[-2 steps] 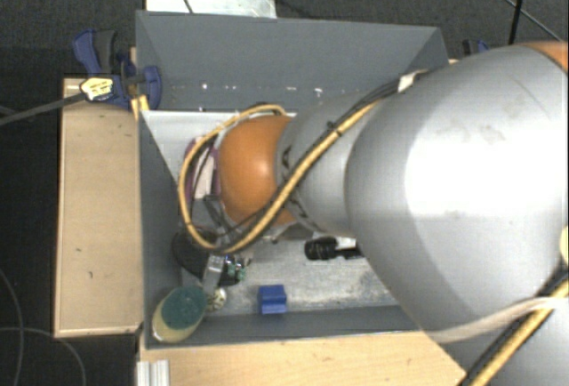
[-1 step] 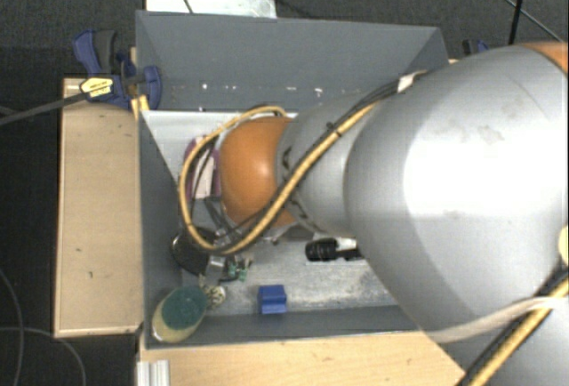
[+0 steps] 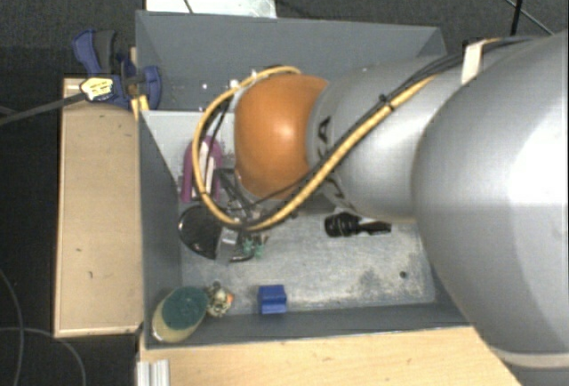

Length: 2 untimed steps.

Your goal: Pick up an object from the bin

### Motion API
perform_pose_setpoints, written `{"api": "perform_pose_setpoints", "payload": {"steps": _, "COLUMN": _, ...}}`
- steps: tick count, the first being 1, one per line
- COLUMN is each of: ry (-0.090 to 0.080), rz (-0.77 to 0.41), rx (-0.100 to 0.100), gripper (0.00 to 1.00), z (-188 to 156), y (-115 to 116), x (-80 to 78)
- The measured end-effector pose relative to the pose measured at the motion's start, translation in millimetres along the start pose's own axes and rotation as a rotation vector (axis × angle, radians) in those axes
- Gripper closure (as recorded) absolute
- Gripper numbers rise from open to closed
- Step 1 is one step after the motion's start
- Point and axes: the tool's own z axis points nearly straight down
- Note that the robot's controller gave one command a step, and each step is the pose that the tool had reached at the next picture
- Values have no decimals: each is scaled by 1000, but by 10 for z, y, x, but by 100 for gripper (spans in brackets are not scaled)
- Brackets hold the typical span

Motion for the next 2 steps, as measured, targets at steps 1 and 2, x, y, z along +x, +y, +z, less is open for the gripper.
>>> {"api": "perform_pose_setpoints", "payload": {"steps": 1, "ry": 0, "rz": 5, "rx": 1, "gripper": 100, "z": -904, "y": -322, "x": 136}}
{"api": "perform_pose_setpoints", "payload": {"steps": 2, "ry": 6, "rz": 69, "rx": 10, "gripper": 100, "z": -494, "y": -1267, "x": -507}}
